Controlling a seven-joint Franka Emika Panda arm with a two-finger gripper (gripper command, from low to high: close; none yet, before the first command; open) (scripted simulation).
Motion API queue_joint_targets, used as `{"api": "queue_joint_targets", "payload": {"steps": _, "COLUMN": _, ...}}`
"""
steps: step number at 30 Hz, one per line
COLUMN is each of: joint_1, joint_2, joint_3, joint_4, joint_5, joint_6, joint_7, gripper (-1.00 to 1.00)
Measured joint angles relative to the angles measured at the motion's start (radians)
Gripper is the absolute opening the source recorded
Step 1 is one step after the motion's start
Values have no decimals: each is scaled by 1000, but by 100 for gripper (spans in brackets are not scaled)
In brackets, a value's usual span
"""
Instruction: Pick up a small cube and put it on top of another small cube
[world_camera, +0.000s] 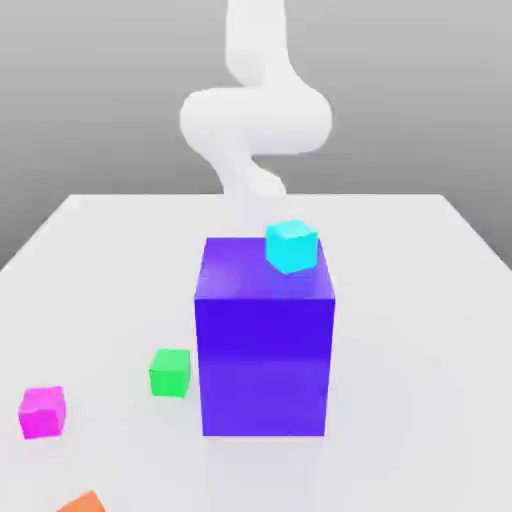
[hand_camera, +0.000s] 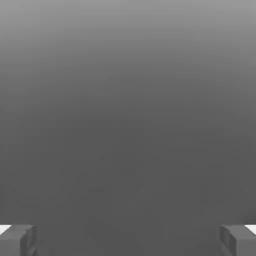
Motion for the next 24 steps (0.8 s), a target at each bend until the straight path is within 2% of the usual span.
{"api": "queue_joint_targets", "payload": {"steps": 8, "joint_1": -183, "joint_2": 297, "joint_3": -16, "joint_4": -65, "joint_5": -52, "joint_6": 129, "joint_7": 247, "gripper": 0}}
{"api": "queue_joint_targets", "payload": {"steps": 15, "joint_1": -300, "joint_2": 550, "joint_3": -76, "joint_4": -121, "joint_5": -71, "joint_6": 239, "joint_7": 440, "gripper": 0}}
{"api": "queue_joint_targets", "payload": {"steps": 20, "joint_1": -400, "joint_2": 731, "joint_3": -123, "joint_4": -161, "joint_5": -29, "joint_6": 321, "joint_7": 539, "gripper": 0}}
{"api": "queue_joint_targets", "payload": {"steps": 24, "joint_1": -447, "joint_2": 877, "joint_3": -137, "joint_4": -193, "joint_5": 53, "joint_6": 384, "joint_7": 583, "gripper": 0}}
